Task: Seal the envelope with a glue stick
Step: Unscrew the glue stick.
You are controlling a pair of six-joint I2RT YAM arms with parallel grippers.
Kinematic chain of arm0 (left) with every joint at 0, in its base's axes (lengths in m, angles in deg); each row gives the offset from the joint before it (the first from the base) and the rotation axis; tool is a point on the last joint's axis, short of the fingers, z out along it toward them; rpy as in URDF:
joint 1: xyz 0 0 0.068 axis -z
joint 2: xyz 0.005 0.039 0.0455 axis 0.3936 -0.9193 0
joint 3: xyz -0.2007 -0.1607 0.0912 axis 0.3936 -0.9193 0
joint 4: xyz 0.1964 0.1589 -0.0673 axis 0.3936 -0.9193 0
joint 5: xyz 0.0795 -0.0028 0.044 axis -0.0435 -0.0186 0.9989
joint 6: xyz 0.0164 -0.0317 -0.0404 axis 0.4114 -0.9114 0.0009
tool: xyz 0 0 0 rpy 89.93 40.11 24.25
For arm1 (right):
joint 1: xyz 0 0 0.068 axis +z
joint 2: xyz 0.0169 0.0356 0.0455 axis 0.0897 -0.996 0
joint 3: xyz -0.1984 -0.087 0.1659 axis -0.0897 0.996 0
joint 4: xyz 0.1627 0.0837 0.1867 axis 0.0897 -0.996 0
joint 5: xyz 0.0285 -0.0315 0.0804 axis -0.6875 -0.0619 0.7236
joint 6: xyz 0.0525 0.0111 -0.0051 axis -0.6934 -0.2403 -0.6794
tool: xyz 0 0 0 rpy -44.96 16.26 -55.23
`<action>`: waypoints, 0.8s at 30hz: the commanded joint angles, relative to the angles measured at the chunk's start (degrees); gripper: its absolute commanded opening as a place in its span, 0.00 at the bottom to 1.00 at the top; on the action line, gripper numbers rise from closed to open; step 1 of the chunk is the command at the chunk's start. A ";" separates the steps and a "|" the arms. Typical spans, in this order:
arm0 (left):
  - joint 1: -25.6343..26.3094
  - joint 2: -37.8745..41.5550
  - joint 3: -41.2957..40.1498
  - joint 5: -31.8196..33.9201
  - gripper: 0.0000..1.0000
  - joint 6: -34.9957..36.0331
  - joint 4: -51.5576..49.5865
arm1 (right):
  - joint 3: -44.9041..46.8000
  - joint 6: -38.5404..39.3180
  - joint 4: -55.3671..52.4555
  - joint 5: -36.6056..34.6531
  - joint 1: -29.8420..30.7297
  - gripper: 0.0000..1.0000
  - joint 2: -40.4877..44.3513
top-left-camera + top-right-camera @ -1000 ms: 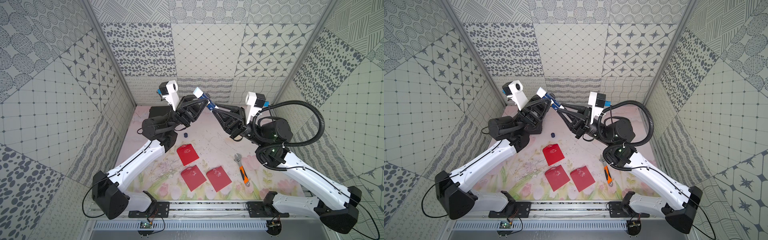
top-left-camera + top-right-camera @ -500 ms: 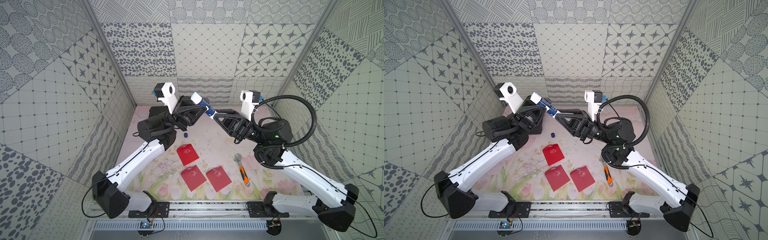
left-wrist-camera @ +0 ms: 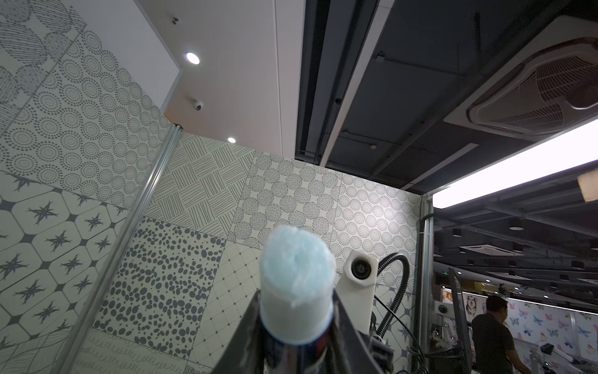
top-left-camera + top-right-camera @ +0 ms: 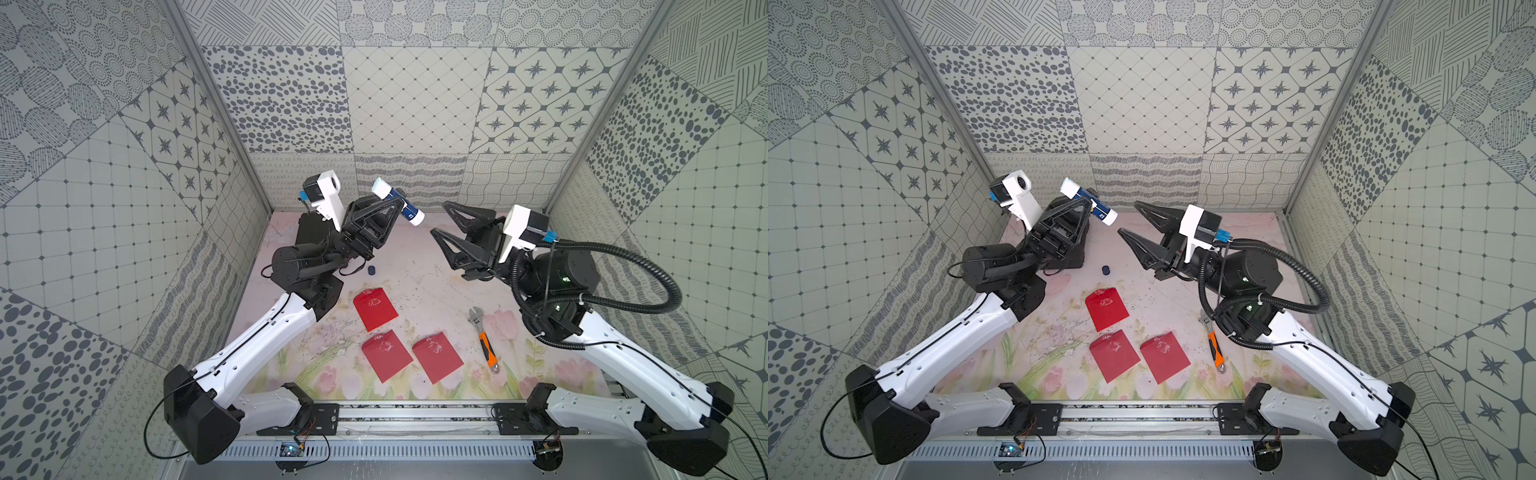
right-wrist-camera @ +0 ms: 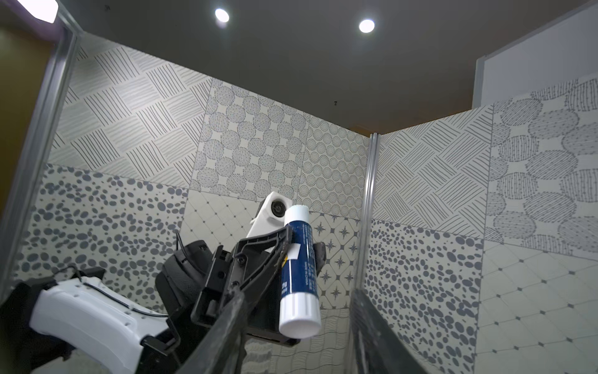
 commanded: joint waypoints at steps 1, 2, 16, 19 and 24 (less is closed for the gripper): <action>-0.25 1.31 -1.46 9.50 0.00 1.58 -4.07 | 0.16 17.95 3.63 -0.48 0.23 0.53 -2.35; -0.26 1.27 -1.51 9.83 0.00 1.52 -4.10 | -0.12 19.64 3.49 -0.86 0.33 0.53 -2.83; -0.19 0.37 -1.34 9.37 0.00 -0.37 -1.55 | -1.23 20.57 3.11 -5.68 0.51 0.40 -5.93; -0.26 0.30 -1.43 9.27 0.00 -0.71 -1.12 | -2.02 20.52 2.55 -6.28 0.52 0.39 -6.61; -0.24 0.47 -1.55 9.10 0.00 -0.98 -0.94 | -2.85 20.04 2.80 -6.29 0.49 0.38 -7.18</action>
